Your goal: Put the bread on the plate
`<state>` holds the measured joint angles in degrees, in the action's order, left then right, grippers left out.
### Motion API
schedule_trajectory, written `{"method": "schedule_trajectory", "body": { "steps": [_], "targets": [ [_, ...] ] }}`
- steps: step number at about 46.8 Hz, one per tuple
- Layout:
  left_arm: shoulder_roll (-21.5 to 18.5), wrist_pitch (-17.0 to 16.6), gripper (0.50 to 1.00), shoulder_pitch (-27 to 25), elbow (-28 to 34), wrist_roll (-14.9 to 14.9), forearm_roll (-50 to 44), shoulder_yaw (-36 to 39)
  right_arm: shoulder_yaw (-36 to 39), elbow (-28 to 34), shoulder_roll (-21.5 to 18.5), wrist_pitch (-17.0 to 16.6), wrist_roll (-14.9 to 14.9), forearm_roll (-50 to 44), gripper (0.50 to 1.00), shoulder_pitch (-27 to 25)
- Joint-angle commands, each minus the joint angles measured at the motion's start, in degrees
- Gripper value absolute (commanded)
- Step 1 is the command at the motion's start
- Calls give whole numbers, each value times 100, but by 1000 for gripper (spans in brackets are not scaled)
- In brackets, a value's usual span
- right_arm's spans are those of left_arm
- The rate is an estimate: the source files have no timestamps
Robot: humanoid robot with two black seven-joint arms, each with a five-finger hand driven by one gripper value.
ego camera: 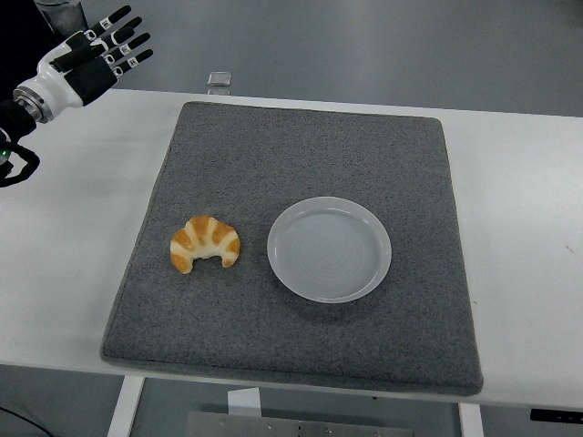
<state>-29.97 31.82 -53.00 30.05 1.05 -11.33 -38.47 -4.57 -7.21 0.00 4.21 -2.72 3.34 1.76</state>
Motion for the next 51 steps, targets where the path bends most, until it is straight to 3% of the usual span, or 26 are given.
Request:
{"method": "schedule_trajectory", "body": {
  "steps": [1, 39, 51],
  "targets": [
    [9, 0, 1000, 0, 0, 0, 16, 6, 0, 0, 0, 1, 0, 0, 952, 0],
    [-70, 70, 999, -79, 44, -17, 420, 85, 0, 0, 0, -8, 0, 0, 952, 0],
    [-870, 79, 999, -44, 1090, -140, 1185, 33, 0, 0, 0, 1, 0, 0, 952, 0]
  ]
}}
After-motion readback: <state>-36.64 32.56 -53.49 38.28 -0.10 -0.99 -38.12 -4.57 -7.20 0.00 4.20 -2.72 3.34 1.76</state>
